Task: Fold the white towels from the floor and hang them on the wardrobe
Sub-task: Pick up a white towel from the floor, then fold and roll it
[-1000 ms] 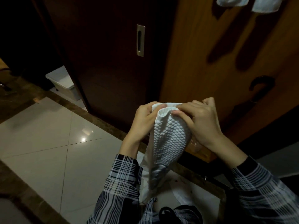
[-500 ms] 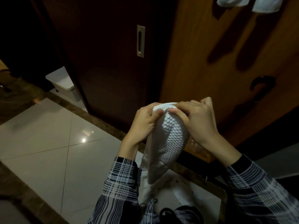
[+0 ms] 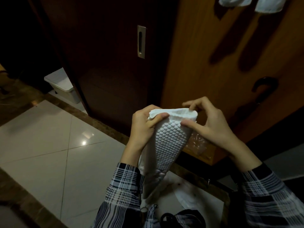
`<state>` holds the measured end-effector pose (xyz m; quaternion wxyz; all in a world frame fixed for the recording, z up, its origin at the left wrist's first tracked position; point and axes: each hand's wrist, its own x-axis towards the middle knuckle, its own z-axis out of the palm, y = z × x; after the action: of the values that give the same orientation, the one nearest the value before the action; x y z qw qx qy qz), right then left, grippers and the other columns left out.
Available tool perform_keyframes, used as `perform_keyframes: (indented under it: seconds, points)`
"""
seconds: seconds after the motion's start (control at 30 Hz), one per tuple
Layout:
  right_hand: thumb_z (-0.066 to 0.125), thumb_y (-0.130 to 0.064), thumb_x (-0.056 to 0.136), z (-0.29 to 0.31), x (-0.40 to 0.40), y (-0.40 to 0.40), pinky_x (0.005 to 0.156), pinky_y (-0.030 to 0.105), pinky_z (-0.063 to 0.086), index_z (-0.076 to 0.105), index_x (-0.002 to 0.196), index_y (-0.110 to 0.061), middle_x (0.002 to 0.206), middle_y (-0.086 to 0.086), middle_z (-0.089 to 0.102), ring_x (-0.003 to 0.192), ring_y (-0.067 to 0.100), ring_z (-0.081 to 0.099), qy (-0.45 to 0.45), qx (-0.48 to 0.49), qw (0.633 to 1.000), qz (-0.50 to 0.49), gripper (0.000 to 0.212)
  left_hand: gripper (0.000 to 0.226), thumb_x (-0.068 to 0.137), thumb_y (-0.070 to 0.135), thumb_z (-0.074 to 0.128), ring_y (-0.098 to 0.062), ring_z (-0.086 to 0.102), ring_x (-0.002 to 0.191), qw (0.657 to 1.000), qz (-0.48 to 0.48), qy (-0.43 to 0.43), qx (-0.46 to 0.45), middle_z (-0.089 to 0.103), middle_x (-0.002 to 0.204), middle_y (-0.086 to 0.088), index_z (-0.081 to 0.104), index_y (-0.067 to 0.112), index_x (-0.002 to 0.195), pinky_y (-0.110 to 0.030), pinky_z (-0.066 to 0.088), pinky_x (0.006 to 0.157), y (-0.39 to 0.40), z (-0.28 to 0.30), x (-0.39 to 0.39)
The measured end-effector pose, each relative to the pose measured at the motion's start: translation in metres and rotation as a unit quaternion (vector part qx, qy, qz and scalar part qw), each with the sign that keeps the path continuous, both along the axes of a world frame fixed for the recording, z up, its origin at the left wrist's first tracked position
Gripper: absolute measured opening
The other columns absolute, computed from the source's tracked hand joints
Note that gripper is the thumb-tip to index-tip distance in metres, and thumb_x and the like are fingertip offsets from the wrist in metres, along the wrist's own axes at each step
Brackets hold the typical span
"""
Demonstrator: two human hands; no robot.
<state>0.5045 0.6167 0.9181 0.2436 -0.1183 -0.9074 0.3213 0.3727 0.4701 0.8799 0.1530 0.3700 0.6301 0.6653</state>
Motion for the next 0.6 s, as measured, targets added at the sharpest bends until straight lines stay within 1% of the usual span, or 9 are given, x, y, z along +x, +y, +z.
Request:
perform_keyframes:
  seconds: [0.07, 0.17, 0.23, 0.27, 0.33, 0.4, 0.47, 0.53, 0.6]
  points:
    - [0.076, -0.033, 0.072, -0.001, 0.001, 0.0, 0.082, 0.008, 0.044, 0.048, 0.095, -0.032, 0.097, -0.019, 0.061, 0.096, -0.011, 0.059, -0.012, -0.059, 0.998, 0.006, 0.037, 0.005, 0.081, 0.02, 0.066, 0.005, 0.062, 0.071, 1.0, 0.01, -0.005, 0.001, 0.067, 0.071, 0.022, 0.063, 0.023, 0.078, -0.011, 0.048, 0.065, 0.001, -0.001, -0.001]
    - [0.077, -0.018, 0.077, -0.007, -0.003, 0.0, 0.081, 0.011, 0.047, 0.056, 0.096, -0.039, 0.094, -0.018, 0.066, 0.092, -0.006, 0.062, -0.019, -0.065, 0.998, 0.007, 0.035, 0.013, 0.084, 0.014, 0.064, 0.006, 0.061, 0.069, 1.0, 0.024, -0.006, -0.014, 0.066, 0.068, 0.022, 0.062, 0.024, 0.076, -0.01, 0.047, 0.064, 0.002, -0.005, -0.001]
    - [0.077, -0.014, 0.077, -0.011, -0.007, -0.002, 0.081, 0.016, 0.049, 0.063, 0.09, -0.036, 0.093, -0.017, 0.067, 0.092, -0.002, 0.063, 0.007, -0.083, 0.997, 0.003, 0.03, 0.017, 0.085, 0.012, 0.064, 0.008, 0.06, 0.067, 0.999, 0.043, 0.003, -0.013, 0.065, 0.065, 0.016, 0.061, 0.025, 0.074, -0.008, 0.044, 0.061, 0.002, -0.006, 0.0]
    - [0.077, -0.011, 0.076, -0.013, -0.009, -0.004, 0.079, 0.015, 0.049, 0.065, 0.09, -0.034, 0.093, -0.016, 0.068, 0.091, -0.002, 0.063, 0.025, -0.109, 0.994, -0.004, 0.029, 0.019, 0.085, 0.01, 0.064, 0.008, 0.06, 0.066, 0.998, 0.053, 0.008, -0.012, 0.063, 0.063, 0.015, 0.061, 0.025, 0.073, -0.008, 0.044, 0.061, 0.002, -0.006, -0.001]
    - [0.077, -0.005, 0.075, -0.017, -0.011, -0.005, 0.074, 0.01, 0.047, 0.065, 0.098, -0.026, 0.094, -0.01, 0.067, 0.088, -0.003, 0.064, 0.056, -0.199, 0.978, -0.002, 0.033, 0.021, 0.086, 0.01, 0.064, 0.008, 0.059, 0.065, 0.998, 0.065, 0.013, -0.006, 0.064, 0.063, 0.017, 0.06, 0.025, 0.072, -0.007, 0.043, 0.061, 0.0, -0.005, -0.002]
    - [0.08, -0.006, 0.071, -0.026, -0.013, -0.006, 0.075, 0.015, 0.051, 0.062, 0.109, -0.023, 0.102, -0.002, 0.067, 0.094, 0.003, 0.065, 0.043, -0.322, 0.945, 0.03, 0.045, 0.018, 0.085, 0.014, 0.066, 0.007, 0.059, 0.065, 0.997, 0.075, 0.018, 0.007, 0.065, 0.065, 0.022, 0.06, 0.025, 0.072, -0.008, 0.043, 0.062, 0.0, -0.001, -0.002]
    - [0.083, -0.018, 0.06, -0.043, -0.014, -0.01, 0.085, 0.027, 0.053, 0.061, 0.11, -0.022, 0.11, 0.0, 0.069, 0.104, 0.014, 0.065, -0.011, -0.41, 0.91, 0.062, 0.055, 0.011, 0.081, 0.022, 0.063, 0.006, 0.058, 0.064, 0.997, 0.076, 0.023, 0.022, 0.064, 0.066, 0.023, 0.06, 0.025, 0.072, -0.009, 0.043, 0.062, 0.0, 0.004, -0.001]
    - [0.085, -0.015, 0.058, -0.06, -0.017, -0.016, 0.09, 0.035, 0.052, 0.063, 0.105, -0.019, 0.105, 0.001, 0.072, 0.104, 0.02, 0.066, -0.023, -0.447, 0.892, 0.062, 0.052, 0.008, 0.079, 0.024, 0.061, 0.006, 0.058, 0.064, 0.997, 0.072, 0.027, 0.031, 0.064, 0.066, 0.023, 0.06, 0.025, 0.071, -0.009, 0.044, 0.062, 0.001, 0.006, 0.001]
    - [0.083, -0.008, 0.063, -0.064, -0.021, -0.019, 0.088, 0.035, 0.053, 0.065, 0.099, -0.018, 0.097, -0.004, 0.074, 0.097, 0.016, 0.069, 0.006, -0.437, 0.898, 0.039, 0.041, 0.007, 0.079, 0.025, 0.061, 0.006, 0.059, 0.065, 0.997, 0.068, 0.018, 0.038, 0.064, 0.066, 0.022, 0.06, 0.023, 0.072, -0.01, 0.045, 0.062, 0.001, 0.009, 0.0]
